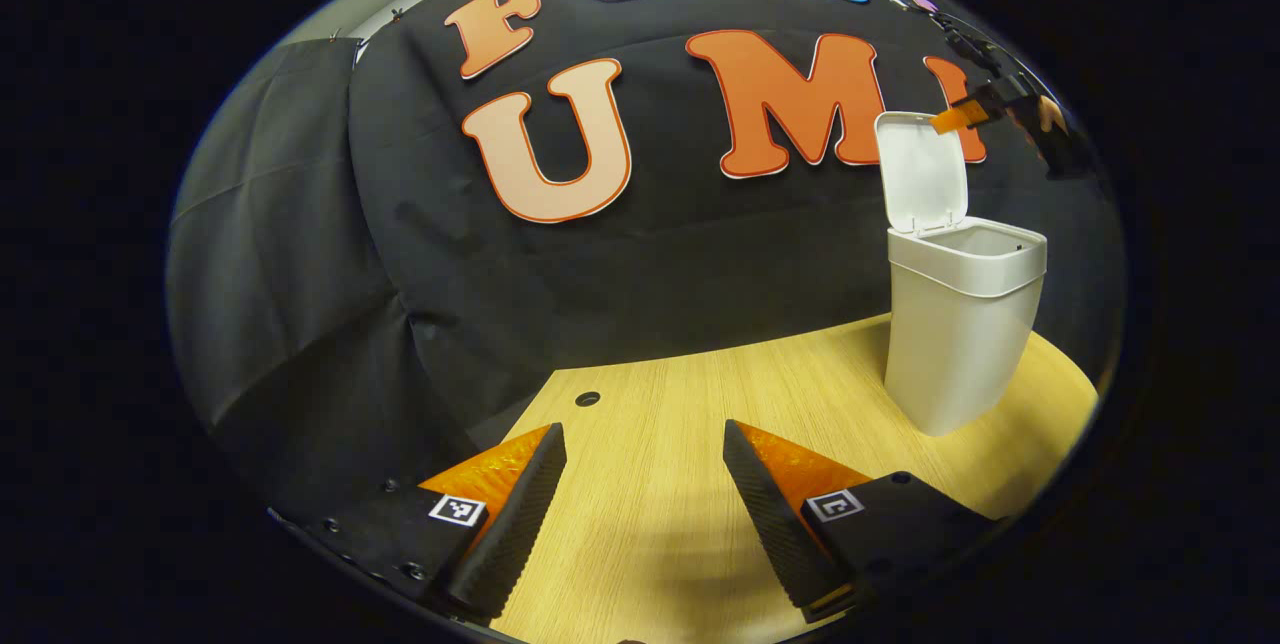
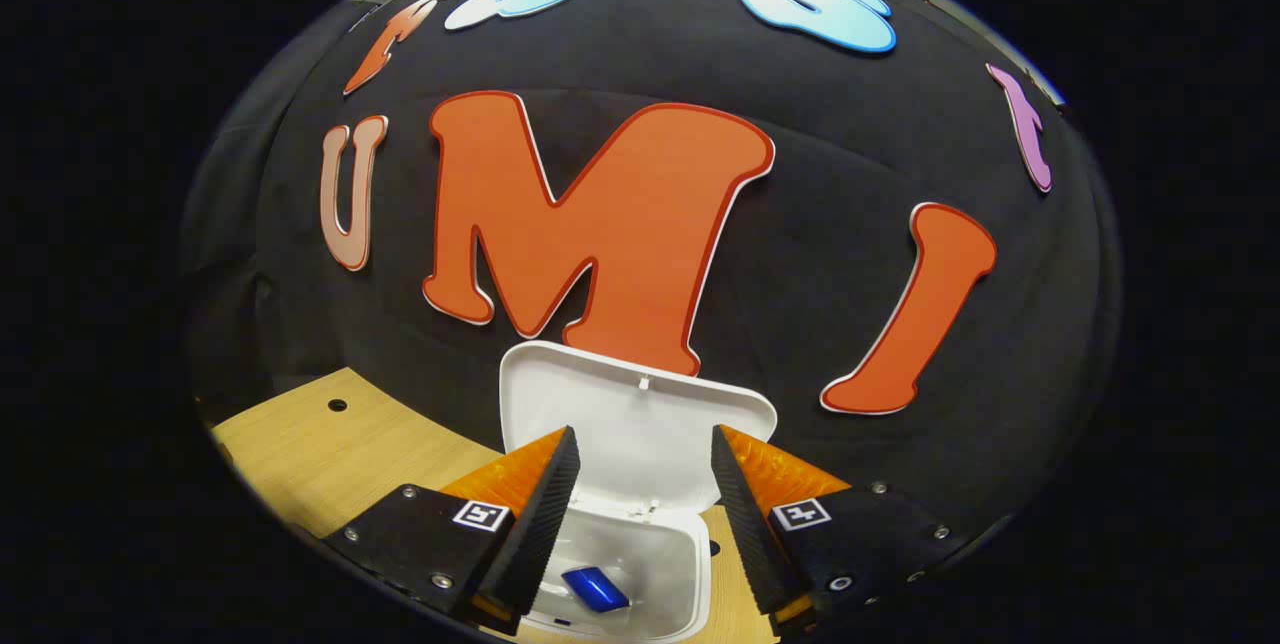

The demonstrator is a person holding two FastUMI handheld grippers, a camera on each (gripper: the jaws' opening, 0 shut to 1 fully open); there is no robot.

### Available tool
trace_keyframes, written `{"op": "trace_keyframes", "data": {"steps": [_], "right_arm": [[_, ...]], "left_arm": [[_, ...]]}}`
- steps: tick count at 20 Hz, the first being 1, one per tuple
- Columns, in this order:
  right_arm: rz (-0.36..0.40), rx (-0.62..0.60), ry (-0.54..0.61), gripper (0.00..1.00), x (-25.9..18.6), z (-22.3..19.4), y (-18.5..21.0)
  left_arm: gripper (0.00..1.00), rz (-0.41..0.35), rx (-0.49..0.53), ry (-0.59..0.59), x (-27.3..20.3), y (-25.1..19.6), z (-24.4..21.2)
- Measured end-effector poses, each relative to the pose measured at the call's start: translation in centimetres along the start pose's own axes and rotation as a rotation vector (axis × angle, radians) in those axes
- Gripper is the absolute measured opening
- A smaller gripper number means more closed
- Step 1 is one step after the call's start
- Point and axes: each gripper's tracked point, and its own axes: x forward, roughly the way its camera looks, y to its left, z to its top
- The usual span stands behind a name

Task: Press the lid of the desktop garbage bin to open it, pick up the crumpled paper on the desktop and throw it into the bin, then pick up the pop can on the desktop and drop it into the bin, and finally close the garbage bin lid.

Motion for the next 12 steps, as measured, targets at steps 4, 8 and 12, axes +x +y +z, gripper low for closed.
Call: {"op": "trace_keyframes", "data": {"steps": [4, 8, 12], "right_arm": [[0.006, 0.007, -0.042, 0.80, 0.9, 2.4, -0.2], [-0.003, -0.006, -0.086, 0.80, 2.2, 4.7, -0.9], [-0.001, 0.015, -0.057, 0.80, 4.2, 4.1, -1.2]], "left_arm": [[1.00, 0.006, -0.013, 0.006, -0.1, -0.1, -0.2], [1.00, 0.006, -0.003, 0.005, 0.0, 0.0, -0.1], [1.00, 0.006, -0.001, 0.004, 0.1, -0.1, 0.0]]}}
